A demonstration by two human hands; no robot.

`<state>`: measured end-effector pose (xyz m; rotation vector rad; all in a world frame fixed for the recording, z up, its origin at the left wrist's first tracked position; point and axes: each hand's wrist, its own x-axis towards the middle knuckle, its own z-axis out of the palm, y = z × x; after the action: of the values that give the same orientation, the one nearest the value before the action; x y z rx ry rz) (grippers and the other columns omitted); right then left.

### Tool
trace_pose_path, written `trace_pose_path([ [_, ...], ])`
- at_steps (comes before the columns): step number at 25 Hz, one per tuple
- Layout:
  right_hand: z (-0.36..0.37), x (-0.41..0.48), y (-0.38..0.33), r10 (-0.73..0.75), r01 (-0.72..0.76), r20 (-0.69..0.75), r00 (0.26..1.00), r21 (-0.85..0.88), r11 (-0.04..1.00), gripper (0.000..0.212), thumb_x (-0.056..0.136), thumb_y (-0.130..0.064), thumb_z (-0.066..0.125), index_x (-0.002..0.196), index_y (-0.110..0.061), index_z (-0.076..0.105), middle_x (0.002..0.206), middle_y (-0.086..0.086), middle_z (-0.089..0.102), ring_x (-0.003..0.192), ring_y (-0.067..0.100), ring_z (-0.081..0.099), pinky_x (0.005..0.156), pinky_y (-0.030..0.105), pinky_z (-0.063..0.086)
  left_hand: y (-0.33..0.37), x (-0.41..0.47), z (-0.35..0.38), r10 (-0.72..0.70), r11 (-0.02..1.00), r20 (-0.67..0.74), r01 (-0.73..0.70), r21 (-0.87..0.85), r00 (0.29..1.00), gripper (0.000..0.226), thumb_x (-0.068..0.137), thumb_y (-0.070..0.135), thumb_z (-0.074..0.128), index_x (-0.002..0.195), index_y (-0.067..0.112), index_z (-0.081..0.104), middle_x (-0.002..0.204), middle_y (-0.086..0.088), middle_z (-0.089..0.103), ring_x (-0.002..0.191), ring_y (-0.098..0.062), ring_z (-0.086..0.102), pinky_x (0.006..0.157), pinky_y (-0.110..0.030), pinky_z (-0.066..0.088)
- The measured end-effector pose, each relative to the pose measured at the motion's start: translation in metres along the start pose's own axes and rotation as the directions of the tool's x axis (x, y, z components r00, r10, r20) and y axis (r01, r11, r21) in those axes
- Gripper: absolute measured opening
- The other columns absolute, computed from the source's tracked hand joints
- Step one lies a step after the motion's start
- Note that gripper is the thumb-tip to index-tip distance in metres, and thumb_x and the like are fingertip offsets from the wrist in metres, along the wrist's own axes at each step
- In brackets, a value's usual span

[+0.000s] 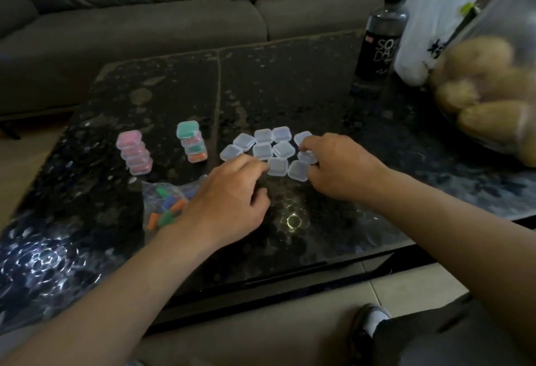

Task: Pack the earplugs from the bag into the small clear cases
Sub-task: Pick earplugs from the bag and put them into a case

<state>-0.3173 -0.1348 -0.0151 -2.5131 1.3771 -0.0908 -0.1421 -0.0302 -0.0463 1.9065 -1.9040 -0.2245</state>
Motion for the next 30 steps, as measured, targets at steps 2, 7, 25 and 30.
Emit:
trace_pose_path([
  [2, 0.002, -0.001, 0.003, -0.018, 0.018, -0.007, 1.0, -0.005, 1.0, 0.033, 0.094, -0.022, 0.06, 0.127, -0.021, 0.056, 0.12, 0.008, 0.055, 0.103, 0.025, 0.058, 0.083, 0.036, 0.052, -0.002, 0.001, 0.0, -0.003, 1.0, 0.0, 0.003, 0.005, 1.0, 0.042, 0.094, 0.022, 0.065, 0.135, 0.017, 0.061, 0.131, 0.003, 0.059, 0.117, -0.014, 0.056, 0.102, -0.038, 0.05],
  [7, 0.006, 0.001, 0.006, -0.04, 0.04, -0.018, 0.999, 0.01, 0.999, 0.028, 0.096, -0.025, 0.062, 0.122, -0.02, 0.058, 0.12, 0.007, 0.053, 0.098, 0.022, 0.059, 0.082, 0.035, 0.054, -0.002, 0.0, 0.0, -0.008, 1.0, -0.023, 0.008, -0.002, 1.0, 0.041, 0.094, 0.02, 0.066, 0.134, 0.015, 0.062, 0.13, 0.002, 0.06, 0.121, -0.015, 0.056, 0.101, -0.035, 0.049],
  [25, -0.016, -0.01, -0.049, -0.153, 0.211, -0.147, 0.977, 0.74, 0.639, 0.005, 0.084, -0.021, 0.069, 0.084, -0.02, 0.074, 0.084, 0.004, 0.075, 0.081, 0.025, 0.073, 0.078, 0.055, 0.059, -0.011, -0.025, -0.041, 0.137, 0.955, -0.369, -0.221, -0.196, 0.919, 0.039, 0.09, 0.03, 0.07, 0.122, 0.009, 0.069, 0.113, 0.0, 0.071, 0.096, -0.004, 0.068, 0.086, -0.023, 0.058],
  [30, -0.007, -0.004, -0.065, -0.232, 0.225, -0.106, 0.967, 0.782, 0.581, 0.005, 0.086, -0.017, 0.075, 0.091, -0.019, 0.076, 0.089, 0.002, 0.076, 0.085, 0.019, 0.074, 0.081, 0.048, 0.062, -0.025, -0.037, -0.052, 0.043, 0.91, -0.4, -0.201, -0.362, 0.915, 0.02, 0.094, 0.02, 0.069, 0.108, 0.006, 0.071, 0.104, -0.003, 0.068, 0.089, -0.019, 0.074, 0.057, -0.033, 0.063],
])
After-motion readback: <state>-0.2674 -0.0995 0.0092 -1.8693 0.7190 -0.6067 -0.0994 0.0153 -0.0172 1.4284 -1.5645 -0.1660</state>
